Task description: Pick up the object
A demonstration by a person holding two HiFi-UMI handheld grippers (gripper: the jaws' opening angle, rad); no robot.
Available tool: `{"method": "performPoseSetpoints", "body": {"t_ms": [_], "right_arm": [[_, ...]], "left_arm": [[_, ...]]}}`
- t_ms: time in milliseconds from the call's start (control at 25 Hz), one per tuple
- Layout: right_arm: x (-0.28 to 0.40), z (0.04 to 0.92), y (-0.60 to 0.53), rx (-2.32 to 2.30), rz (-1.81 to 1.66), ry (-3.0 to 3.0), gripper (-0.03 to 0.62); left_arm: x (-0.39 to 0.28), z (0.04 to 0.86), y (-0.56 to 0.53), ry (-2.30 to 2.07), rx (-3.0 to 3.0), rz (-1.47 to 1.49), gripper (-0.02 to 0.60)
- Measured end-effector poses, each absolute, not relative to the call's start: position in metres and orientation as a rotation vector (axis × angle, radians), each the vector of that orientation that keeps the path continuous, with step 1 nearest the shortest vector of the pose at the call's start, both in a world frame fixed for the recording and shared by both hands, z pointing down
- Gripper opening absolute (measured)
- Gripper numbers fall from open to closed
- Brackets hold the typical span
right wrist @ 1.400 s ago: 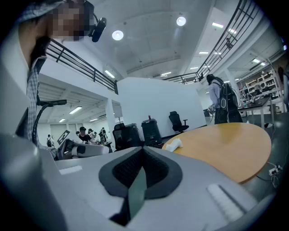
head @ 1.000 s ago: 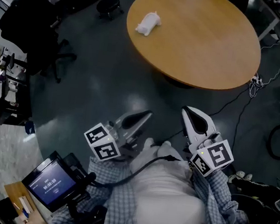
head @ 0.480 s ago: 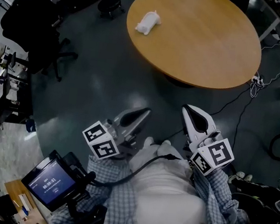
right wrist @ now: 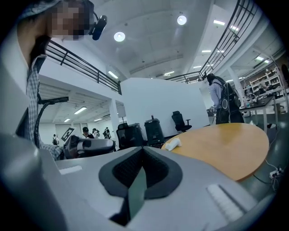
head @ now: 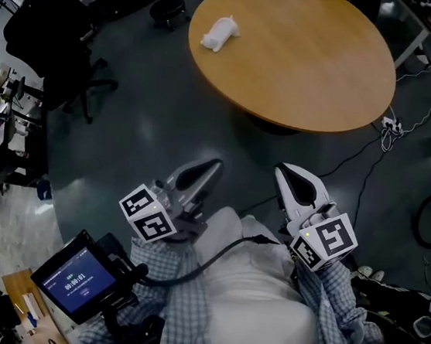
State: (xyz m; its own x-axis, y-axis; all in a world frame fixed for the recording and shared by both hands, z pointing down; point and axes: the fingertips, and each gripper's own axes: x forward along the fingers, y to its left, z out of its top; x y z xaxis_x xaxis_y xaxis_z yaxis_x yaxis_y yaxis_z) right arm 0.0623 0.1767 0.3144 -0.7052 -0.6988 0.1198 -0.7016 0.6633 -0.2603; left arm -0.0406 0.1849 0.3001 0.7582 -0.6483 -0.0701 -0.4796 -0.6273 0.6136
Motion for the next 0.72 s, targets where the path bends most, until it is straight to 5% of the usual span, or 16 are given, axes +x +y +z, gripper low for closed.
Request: {"method": "performPoseSetpoints", "body": {"t_ms": [720], "right_arm": [[0.078, 0.306, 0.175, 1.292, 0.379, -2.838, 0.005]], "left_arm": [[-0.045, 0.284, 0.173, -0.863, 2.428, -0.404, 0.003]]}}
